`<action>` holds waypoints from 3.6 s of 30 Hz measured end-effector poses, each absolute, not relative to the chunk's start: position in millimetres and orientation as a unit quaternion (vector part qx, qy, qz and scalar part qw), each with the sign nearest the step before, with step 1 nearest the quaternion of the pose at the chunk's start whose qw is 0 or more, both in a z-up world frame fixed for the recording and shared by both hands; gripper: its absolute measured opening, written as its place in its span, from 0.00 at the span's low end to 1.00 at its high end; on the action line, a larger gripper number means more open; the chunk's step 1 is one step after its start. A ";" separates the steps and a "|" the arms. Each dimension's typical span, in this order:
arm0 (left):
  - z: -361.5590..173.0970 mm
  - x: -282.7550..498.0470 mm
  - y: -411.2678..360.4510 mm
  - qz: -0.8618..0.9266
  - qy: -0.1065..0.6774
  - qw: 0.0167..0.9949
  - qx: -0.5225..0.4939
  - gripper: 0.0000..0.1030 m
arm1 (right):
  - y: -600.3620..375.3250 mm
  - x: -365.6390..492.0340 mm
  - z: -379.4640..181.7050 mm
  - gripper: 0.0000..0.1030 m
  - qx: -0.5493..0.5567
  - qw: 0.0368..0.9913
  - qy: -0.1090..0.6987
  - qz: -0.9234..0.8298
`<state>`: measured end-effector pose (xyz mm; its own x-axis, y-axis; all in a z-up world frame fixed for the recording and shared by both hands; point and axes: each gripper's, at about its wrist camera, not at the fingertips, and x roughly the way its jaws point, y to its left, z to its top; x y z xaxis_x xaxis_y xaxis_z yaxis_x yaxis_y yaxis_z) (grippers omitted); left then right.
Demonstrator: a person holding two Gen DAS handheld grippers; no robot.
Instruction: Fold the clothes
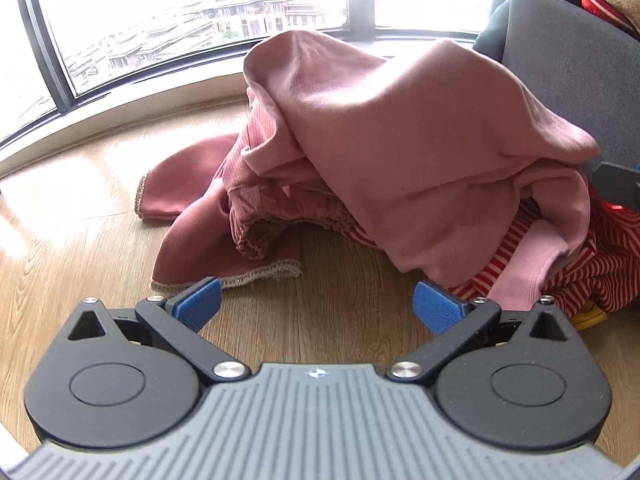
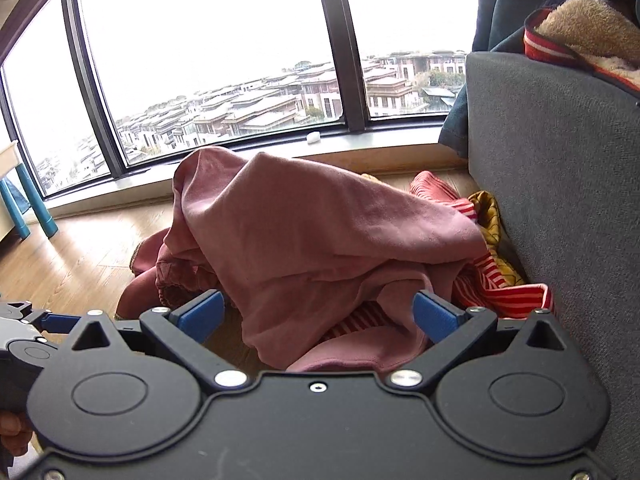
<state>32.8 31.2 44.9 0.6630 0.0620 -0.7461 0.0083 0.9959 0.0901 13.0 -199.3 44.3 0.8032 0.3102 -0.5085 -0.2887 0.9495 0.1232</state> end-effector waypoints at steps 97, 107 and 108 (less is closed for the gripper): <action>17.2 109.1 11.8 -0.121 0.458 0.853 -0.218 0.70 | -187.1 33.0 0.6 0.69 -0.165 0.903 0.271 0.291; 31.7 116.4 7.2 -0.119 0.423 0.870 -0.225 0.77 | -155.4 46.3 -15.0 0.72 -0.210 0.908 0.206 0.299; 31.3 118.8 8.8 -0.117 0.423 0.868 -0.234 0.77 | -152.8 48.1 -16.6 0.72 -0.212 0.909 0.197 0.298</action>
